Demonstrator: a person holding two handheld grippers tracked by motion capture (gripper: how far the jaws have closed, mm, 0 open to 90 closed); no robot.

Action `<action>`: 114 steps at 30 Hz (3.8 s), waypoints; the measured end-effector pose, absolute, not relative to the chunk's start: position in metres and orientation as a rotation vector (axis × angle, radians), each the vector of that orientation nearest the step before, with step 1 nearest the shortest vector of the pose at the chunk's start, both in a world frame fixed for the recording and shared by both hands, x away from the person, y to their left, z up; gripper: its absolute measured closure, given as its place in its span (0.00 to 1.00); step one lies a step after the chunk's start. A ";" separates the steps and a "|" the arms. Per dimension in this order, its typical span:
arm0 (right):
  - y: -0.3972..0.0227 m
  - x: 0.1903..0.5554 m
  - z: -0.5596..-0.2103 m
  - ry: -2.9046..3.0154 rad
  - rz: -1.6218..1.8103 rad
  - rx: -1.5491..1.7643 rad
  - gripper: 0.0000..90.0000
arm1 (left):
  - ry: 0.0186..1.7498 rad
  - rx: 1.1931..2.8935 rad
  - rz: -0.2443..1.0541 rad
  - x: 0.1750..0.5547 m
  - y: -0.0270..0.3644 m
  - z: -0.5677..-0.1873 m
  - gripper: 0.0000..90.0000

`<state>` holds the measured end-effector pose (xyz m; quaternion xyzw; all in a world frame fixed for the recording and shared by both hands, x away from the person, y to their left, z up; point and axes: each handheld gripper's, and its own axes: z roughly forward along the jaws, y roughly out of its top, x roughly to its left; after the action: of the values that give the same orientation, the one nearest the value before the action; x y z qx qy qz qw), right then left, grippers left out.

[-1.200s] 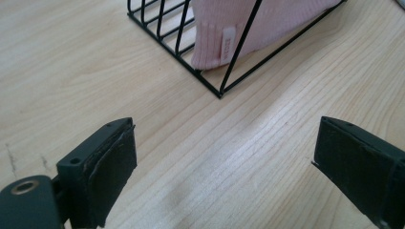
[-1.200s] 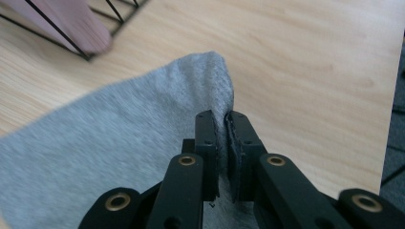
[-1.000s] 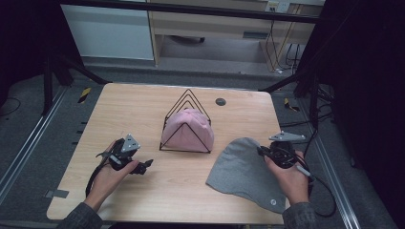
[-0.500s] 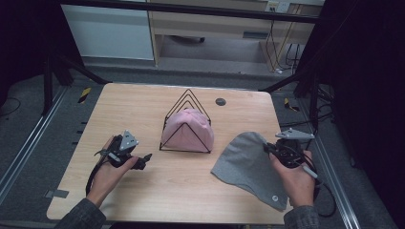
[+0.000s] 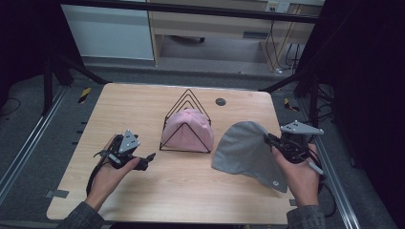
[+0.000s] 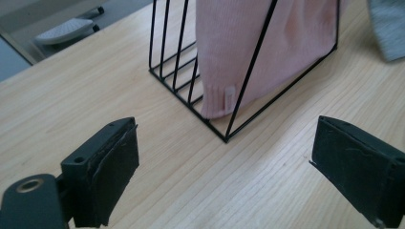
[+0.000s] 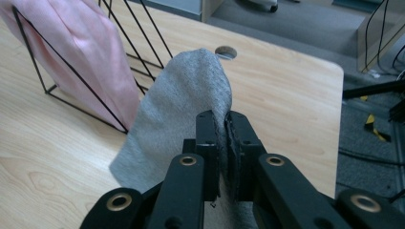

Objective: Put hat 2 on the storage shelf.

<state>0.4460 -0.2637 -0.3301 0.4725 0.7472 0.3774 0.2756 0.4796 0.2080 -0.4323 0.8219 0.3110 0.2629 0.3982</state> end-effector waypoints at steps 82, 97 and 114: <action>-0.143 0.457 -0.175 2.155 1.113 0.850 0.94 | 0.505 2.078 0.315 0.485 0.097 -0.335 0.57; -0.151 0.459 -0.180 2.146 1.118 0.857 0.94 | 0.477 2.086 0.344 0.491 0.107 -0.310 0.96; -0.154 0.505 -0.165 2.023 1.229 0.832 0.94 | 0.525 2.065 0.550 0.523 0.147 -0.224 0.96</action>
<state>0.5055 -0.1540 -0.1648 0.3151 0.7663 0.4654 0.3112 0.5234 0.1471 -0.2245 0.8365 0.2128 0.2229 0.4531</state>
